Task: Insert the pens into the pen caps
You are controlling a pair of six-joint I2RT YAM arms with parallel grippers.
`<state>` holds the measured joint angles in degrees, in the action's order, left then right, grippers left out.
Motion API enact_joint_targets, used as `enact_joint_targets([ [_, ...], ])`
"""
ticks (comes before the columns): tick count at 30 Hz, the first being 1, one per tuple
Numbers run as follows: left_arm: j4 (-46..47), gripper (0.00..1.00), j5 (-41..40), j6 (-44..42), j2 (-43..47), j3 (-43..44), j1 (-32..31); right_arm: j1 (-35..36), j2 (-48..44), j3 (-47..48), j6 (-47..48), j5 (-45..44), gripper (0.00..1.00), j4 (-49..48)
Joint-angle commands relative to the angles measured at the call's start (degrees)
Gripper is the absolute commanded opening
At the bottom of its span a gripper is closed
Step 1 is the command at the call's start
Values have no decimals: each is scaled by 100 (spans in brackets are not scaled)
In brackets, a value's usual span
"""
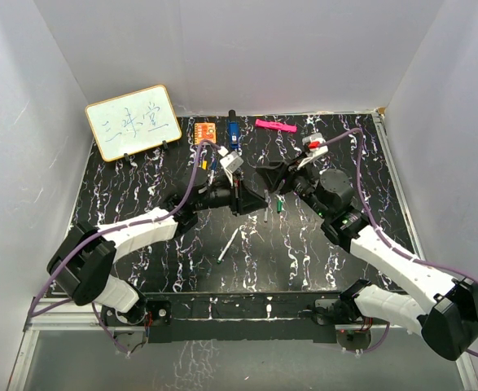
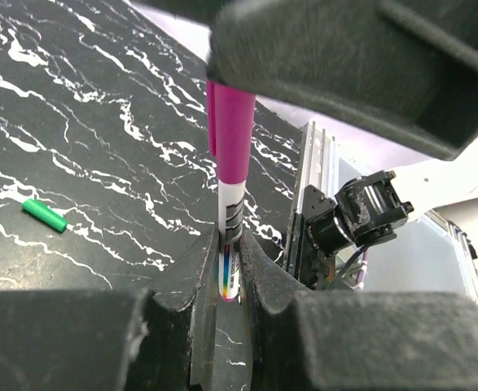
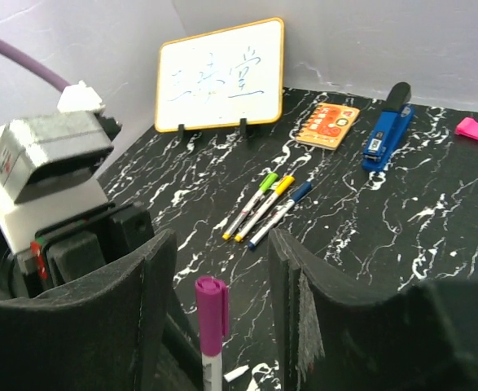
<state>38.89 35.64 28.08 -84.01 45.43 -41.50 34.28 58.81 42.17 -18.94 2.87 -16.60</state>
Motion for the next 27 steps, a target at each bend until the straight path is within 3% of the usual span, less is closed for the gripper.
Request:
enact_joint_targets([
  [1, 973, 0, 460, 461, 112, -55, 205, -91, -201, -85, -204, 466, 44, -214],
  [7, 1809, 0, 730, 1083, -18, -251, 413, -185, -199, -204, -404, 934, 37, -475],
  [21, 1601, 0, 921, 998, -22, -191, 413, -323, 169, -174, -790, 1475, 29, -1003],
  [24, 1593, 0, 973, 998, -22, -174, 414, -343, 217, -150, -817, 1546, 22, -1055],
  [27, 1570, 0, 993, 1002, -24, -166, 414, -365, 252, -123, -835, 1603, 9, -1051],
])
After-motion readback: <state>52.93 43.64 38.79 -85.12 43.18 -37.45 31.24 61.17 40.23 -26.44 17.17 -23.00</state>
